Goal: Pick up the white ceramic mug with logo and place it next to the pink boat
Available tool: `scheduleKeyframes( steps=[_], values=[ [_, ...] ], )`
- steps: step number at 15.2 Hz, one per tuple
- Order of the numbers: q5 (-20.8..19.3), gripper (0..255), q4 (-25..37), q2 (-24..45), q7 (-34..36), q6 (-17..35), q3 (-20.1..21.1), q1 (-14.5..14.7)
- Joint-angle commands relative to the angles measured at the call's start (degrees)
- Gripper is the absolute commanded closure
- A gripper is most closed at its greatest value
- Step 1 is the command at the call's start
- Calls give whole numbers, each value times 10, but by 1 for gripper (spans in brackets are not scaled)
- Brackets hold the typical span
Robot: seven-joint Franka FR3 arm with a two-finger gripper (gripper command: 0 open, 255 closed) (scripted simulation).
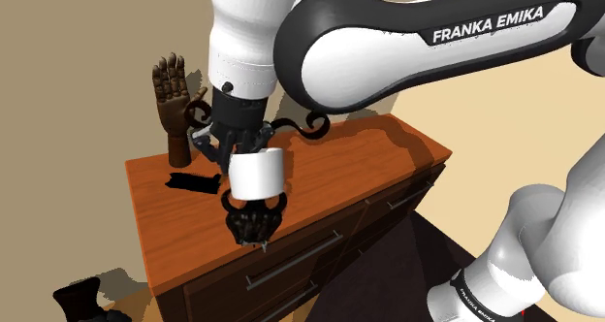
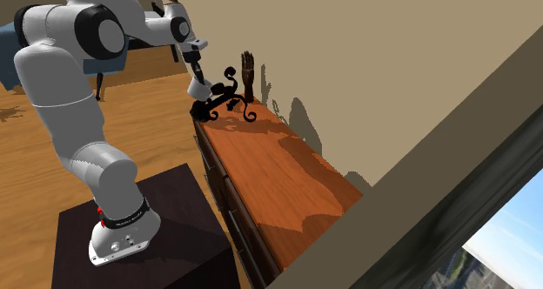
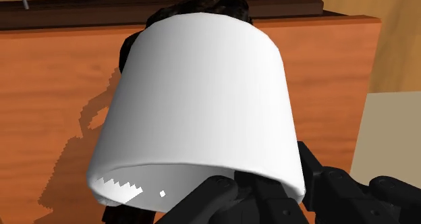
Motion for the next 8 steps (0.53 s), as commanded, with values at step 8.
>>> scheduleKeyframes(
  steps=[8],
  values=[
    [8,255,56,-10,-11,-65,1,0]
  ],
)
